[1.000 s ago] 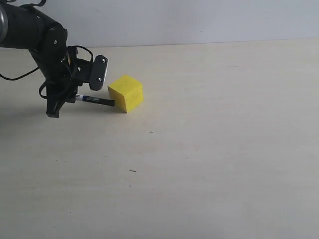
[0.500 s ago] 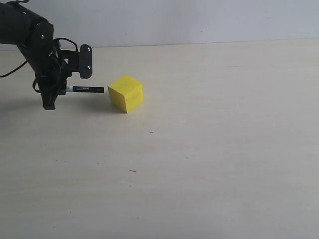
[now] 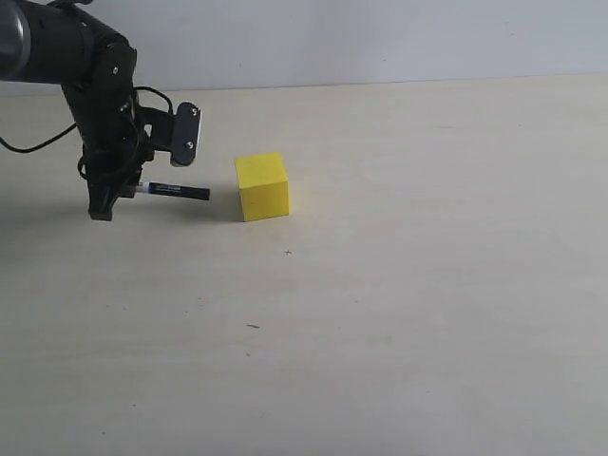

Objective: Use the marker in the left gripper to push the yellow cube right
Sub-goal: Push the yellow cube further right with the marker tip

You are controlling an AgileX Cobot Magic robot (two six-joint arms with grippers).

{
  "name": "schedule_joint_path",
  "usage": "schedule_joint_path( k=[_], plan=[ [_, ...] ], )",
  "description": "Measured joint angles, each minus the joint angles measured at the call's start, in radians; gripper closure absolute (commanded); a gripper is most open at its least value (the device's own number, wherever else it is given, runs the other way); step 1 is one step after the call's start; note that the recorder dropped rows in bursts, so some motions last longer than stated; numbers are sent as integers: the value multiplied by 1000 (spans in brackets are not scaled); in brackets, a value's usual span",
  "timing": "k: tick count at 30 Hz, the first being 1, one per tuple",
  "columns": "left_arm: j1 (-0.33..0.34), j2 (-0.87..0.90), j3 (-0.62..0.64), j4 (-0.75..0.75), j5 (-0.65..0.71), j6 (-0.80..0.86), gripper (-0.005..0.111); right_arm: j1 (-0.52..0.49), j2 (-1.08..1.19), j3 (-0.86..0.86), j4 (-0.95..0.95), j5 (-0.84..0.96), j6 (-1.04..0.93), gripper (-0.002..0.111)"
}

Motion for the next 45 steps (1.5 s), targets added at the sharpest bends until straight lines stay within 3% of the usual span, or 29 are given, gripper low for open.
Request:
schedule_joint_path(
  k=[8,11,20,29,38,45],
  plan=[
    [-26,0,0,-70,-136,-3,107,0,0,0,0,0,0,108],
    [-44,0,0,-79,-136,-3,107,0,0,0,0,0,0,108],
    [2,0,-2,-78,-67,-3,107,0,0,0,0,0,0,108],
    [-101,0,-2,-89,-63,-3,107,0,0,0,0,2,0,108],
    [-29,0,-2,-89,-37,-3,107,0,0,0,0,2,0,108],
    [-29,0,-2,-97,-109,-5,107,0,0,0,0,2,0,108]
  ],
)
